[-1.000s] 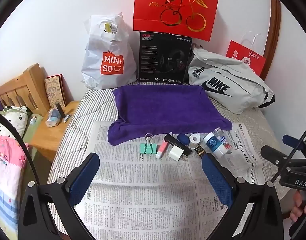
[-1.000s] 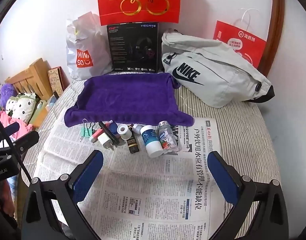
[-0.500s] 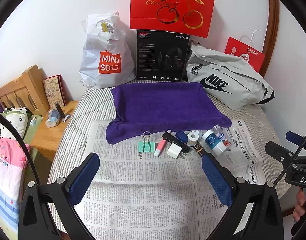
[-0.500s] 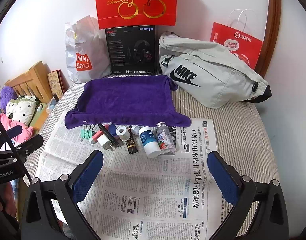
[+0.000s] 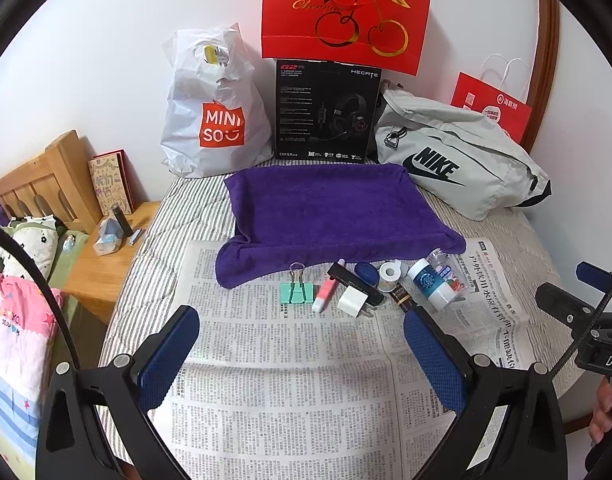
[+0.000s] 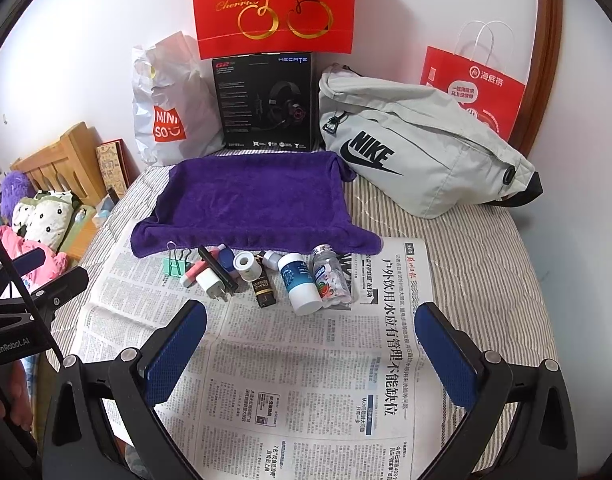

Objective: Organize rigid objects

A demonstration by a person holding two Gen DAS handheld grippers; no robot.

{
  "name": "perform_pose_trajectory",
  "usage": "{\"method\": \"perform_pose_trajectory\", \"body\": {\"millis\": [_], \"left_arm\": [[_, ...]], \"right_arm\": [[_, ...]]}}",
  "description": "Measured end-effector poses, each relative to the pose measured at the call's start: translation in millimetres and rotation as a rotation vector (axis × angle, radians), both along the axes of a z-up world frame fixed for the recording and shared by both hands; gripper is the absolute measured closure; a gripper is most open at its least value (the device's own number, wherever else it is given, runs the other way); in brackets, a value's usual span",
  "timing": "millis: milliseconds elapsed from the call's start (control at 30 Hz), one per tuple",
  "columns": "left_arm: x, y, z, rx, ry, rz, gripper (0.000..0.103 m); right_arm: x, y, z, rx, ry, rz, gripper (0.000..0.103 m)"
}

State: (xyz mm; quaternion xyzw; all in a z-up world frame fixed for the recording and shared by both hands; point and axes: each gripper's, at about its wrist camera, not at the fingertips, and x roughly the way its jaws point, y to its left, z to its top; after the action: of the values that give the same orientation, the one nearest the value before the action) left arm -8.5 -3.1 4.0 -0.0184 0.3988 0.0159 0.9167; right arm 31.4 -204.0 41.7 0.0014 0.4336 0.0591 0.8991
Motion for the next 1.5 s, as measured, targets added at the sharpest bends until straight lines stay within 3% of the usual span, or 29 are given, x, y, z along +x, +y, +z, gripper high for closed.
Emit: {"method": "perform_pose_trajectory", "body": {"millis": [1500], "left_arm": [[-1.7,-4.9,-2.0,0.018,0.004,-0.013,0.000]], "right_arm": [[1.4,-5.9,-2.7,0.009,0.021,-0.018,0.001]]}}
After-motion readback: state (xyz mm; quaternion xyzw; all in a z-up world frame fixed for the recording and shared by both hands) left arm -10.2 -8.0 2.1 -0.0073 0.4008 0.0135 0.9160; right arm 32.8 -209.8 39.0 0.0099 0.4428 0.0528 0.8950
